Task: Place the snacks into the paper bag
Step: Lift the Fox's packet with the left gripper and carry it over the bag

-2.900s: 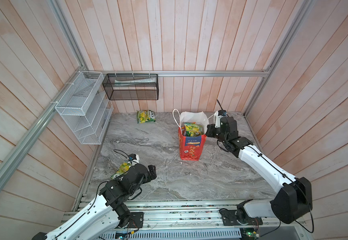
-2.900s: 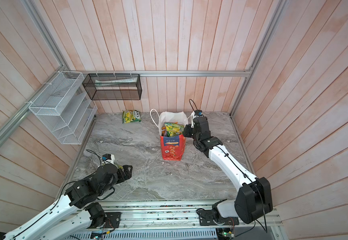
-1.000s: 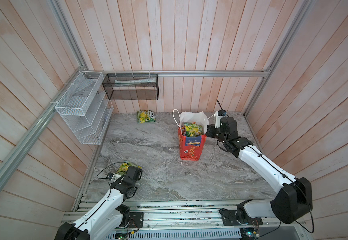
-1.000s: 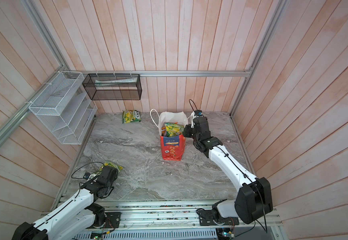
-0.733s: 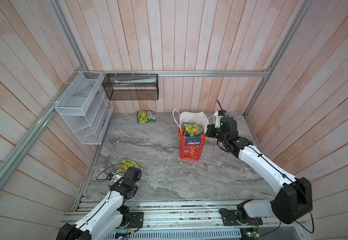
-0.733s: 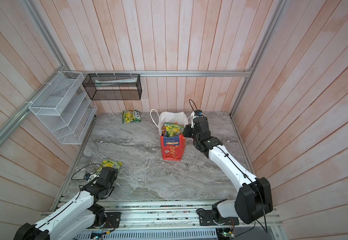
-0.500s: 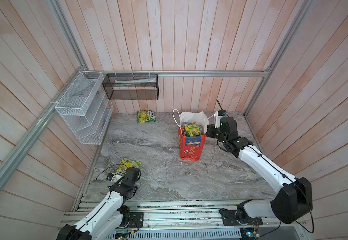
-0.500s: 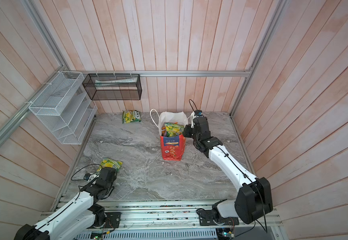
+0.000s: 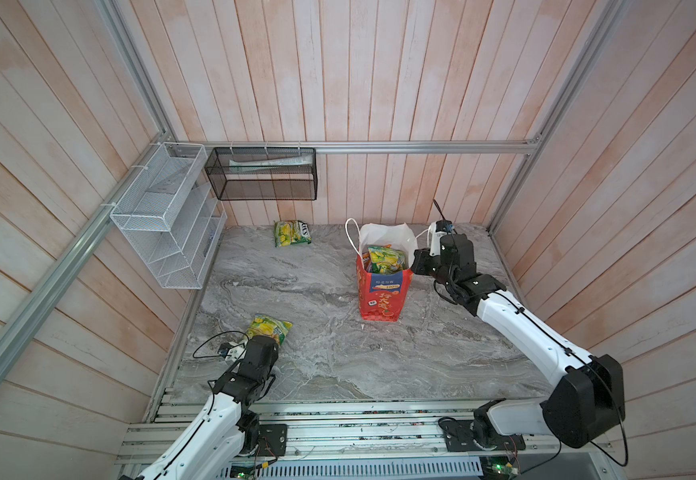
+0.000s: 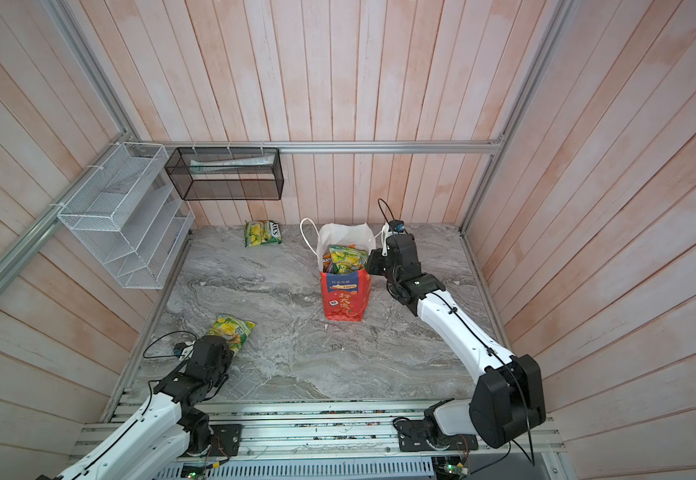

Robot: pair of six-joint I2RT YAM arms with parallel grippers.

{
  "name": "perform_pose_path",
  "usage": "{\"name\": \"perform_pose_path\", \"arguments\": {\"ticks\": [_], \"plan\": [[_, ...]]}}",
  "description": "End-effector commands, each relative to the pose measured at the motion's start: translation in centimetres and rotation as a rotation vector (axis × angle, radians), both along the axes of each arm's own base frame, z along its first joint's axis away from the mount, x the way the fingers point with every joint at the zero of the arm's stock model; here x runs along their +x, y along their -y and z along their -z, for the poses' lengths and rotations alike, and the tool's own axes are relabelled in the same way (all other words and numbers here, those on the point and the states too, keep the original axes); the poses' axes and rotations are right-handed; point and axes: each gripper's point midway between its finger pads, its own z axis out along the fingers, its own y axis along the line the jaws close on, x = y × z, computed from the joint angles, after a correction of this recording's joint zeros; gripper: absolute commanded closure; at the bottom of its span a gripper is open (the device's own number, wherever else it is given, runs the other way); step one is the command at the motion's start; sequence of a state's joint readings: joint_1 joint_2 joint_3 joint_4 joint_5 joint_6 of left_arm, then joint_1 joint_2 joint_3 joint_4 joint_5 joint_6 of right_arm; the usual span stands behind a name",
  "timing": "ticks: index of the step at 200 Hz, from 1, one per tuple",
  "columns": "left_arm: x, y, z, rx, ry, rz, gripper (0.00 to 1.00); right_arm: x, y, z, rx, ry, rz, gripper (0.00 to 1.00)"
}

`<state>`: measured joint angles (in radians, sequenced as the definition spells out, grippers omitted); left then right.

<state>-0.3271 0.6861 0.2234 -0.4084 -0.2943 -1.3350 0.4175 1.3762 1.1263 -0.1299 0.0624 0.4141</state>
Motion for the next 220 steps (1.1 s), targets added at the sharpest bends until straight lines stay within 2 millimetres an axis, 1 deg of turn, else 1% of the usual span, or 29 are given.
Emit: {"name": "perform_pose_path", "arguments": {"ticks": [1, 46, 84, 103, 119, 137, 162, 195, 220], "plan": [[0.2, 1.4, -1.3, -0.006, 0.036, 0.124, 1.0, -0.5, 0.1, 1.1, -0.032, -0.023, -0.004, 1.0], [1.4, 5.2, -6.2, -0.098, 0.25, 0.342, 1.0, -0.6, 0.1, 0.9, -0.03, -0.02, -0.005, 1.0], [1.7, 6.7, -10.0, -0.155, 0.367, 0.405, 1.0, -0.6, 0.1, 0.9, -0.032, -0.019, -0.004, 1.0], [2.0, 7.4, -11.5, -0.176, 0.398, 0.429, 1.0, -0.5, 0.1, 0.9, -0.033, -0.018, -0.003, 1.0], [2.3, 8.3, -12.9, -0.197, 0.426, 0.459, 1.0, -0.5, 0.2, 1.0, -0.034, -0.021, -0.002, 1.0], [2.6, 9.6, -14.9, -0.206, 0.459, 0.502, 1.0, -0.5, 0.1, 0.9, -0.032, -0.02, -0.003, 1.0], [2.8, 11.2, -18.4, -0.198, 0.524, 0.535, 1.0, -0.5, 0.1, 1.0, -0.033, -0.02, -0.003, 1.0], [2.6, 13.4, -24.5, -0.194, 0.634, 0.595, 1.0, -0.5, 0.1, 0.9, -0.032, -0.02, -0.003, 1.0], [2.2, 15.3, -28.7, -0.176, 0.705, 0.65, 1.0, -0.6, 0.1, 0.9, -0.031, -0.019, -0.005, 1.0]]}}
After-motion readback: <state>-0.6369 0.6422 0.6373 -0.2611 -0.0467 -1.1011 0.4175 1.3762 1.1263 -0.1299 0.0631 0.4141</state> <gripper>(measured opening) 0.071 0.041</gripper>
